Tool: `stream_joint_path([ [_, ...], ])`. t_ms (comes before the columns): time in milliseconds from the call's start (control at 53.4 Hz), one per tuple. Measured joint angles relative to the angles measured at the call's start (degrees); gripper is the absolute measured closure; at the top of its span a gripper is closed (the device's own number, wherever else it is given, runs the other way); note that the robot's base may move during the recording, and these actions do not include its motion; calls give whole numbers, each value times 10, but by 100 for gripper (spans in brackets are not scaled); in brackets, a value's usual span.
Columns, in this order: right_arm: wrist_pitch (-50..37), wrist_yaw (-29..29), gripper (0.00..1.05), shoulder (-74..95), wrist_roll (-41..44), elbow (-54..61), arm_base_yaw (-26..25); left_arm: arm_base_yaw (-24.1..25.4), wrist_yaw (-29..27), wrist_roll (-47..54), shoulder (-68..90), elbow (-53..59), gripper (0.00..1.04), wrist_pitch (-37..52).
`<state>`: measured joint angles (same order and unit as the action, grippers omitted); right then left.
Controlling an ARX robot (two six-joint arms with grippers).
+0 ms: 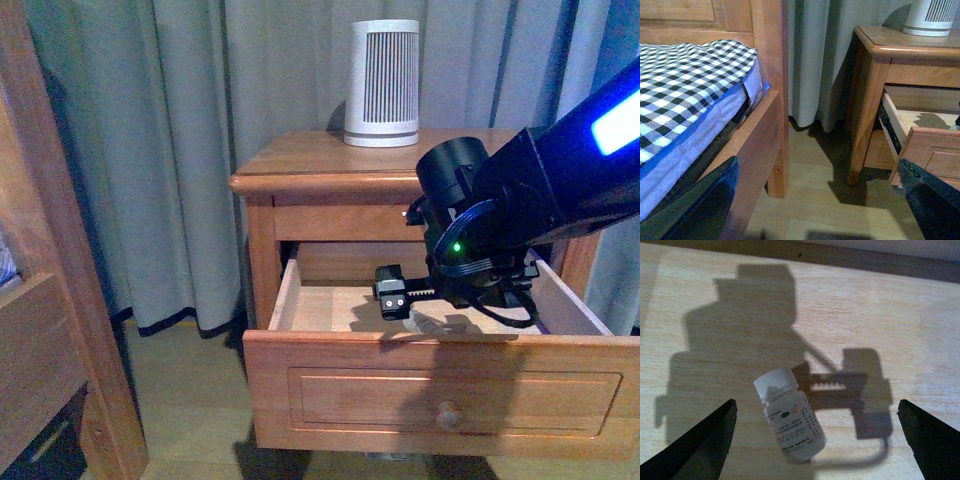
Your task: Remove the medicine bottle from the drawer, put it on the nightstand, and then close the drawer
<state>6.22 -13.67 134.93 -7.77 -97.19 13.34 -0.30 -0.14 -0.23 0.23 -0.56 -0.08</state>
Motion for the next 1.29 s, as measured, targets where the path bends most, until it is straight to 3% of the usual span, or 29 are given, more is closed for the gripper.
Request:
stream_joint_path([
  [468, 2, 8, 8, 73, -6, -49, -1, 0, 0, 0, 0, 0, 7, 0],
  [899, 2, -4, 71, 74, -13, -50, 4, 0, 0, 0, 0, 0, 7, 0],
  [1293, 57, -18, 74, -60, -44, 18, 28, 0, 0, 0, 0, 0, 7, 0],
])
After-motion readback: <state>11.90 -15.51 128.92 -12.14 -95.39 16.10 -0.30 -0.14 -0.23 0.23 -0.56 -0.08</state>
